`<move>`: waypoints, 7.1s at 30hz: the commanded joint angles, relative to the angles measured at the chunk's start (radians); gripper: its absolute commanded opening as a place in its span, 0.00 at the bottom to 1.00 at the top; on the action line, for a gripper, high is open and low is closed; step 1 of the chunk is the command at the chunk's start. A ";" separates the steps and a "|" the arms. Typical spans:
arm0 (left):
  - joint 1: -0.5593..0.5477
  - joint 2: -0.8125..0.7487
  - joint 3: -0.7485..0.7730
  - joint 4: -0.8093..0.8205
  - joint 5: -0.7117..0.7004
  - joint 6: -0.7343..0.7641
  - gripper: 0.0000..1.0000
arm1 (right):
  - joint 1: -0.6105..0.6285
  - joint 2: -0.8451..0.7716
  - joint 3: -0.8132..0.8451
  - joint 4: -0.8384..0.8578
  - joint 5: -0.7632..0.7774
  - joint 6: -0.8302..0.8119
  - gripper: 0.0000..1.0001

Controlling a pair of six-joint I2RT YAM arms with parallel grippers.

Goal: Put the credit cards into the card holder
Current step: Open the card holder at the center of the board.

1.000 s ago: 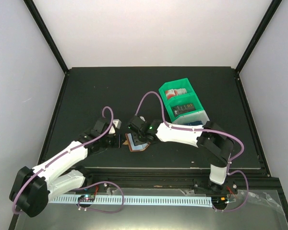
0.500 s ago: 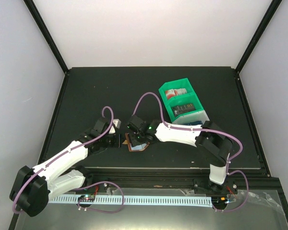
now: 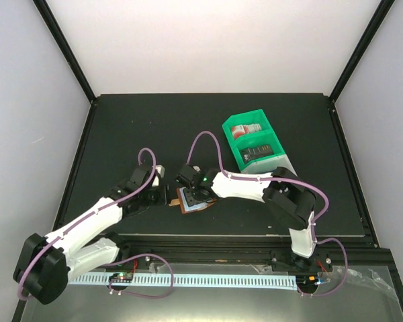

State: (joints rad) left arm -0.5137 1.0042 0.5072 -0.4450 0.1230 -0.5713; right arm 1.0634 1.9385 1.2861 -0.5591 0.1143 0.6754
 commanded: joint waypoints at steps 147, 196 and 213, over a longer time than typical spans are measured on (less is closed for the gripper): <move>0.031 0.211 -0.036 0.413 0.369 -0.027 0.02 | 0.000 -0.061 -0.114 -0.092 0.370 0.273 0.51; -0.128 0.683 0.259 0.498 0.499 -0.017 0.05 | -0.123 -0.476 -0.441 0.234 0.080 0.137 0.46; -0.260 0.758 0.385 0.199 0.054 0.051 0.26 | -0.128 -0.645 -0.554 0.090 0.364 0.394 0.44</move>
State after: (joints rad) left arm -0.7490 1.7283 0.8600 -0.1558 0.2974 -0.5446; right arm 0.9417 1.3537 0.7685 -0.4141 0.3439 0.9604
